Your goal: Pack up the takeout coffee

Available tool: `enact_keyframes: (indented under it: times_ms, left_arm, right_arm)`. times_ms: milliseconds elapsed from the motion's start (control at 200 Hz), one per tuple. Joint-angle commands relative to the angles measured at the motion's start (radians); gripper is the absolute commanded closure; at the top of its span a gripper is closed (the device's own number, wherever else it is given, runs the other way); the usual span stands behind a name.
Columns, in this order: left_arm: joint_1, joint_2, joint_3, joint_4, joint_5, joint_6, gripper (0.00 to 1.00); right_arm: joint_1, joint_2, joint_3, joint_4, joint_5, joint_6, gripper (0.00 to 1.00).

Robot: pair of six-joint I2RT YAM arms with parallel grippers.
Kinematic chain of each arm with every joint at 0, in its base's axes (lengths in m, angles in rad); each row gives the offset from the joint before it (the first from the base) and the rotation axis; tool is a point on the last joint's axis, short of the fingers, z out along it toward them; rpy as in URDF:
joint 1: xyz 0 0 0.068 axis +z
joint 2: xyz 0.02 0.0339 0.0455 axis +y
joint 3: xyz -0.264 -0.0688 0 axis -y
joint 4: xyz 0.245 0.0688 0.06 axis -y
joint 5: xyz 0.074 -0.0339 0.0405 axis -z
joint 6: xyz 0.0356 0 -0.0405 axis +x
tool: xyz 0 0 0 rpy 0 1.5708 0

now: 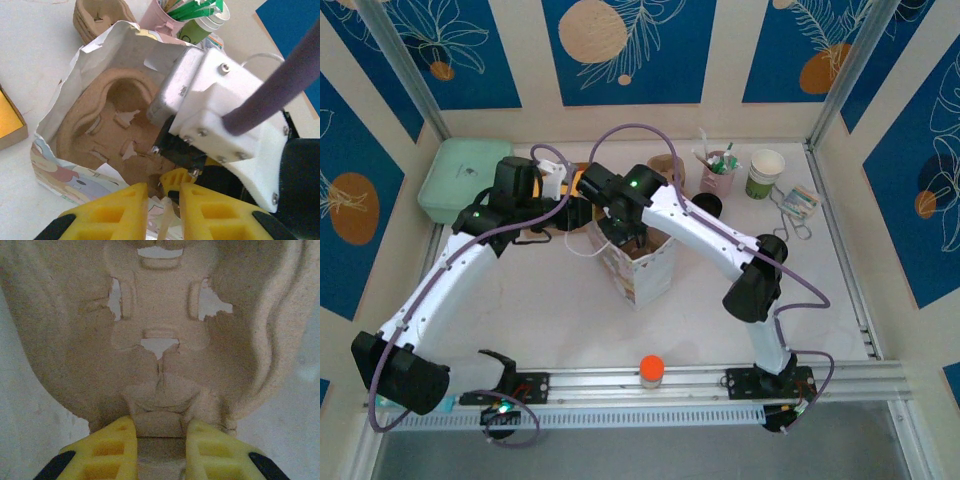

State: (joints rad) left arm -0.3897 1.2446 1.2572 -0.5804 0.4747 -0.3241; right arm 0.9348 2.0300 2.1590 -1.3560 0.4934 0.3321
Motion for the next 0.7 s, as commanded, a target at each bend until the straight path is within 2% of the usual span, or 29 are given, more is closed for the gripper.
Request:
enact_keyframes:
  times_ms: [0, 280, 695]
  left_arm:
    - [-0.009, -0.019, -0.01, 0.003, 0.009, 0.003, 0.76]
    - [-0.009, -0.031, -0.01, 0.002, 0.0, 0.002, 0.76]
    - [-0.009, -0.042, -0.003, 0.005, -0.003, -0.003, 0.75]
  right_arm:
    - [-0.009, 0.015, -0.029, -0.01, -0.053, 0.005, 0.82]
    - [-0.04, -0.002, -0.123, 0.072, -0.123, 0.001, 0.82]
    - [-0.067, -0.011, -0.237, 0.169, -0.156, 0.011, 0.82]
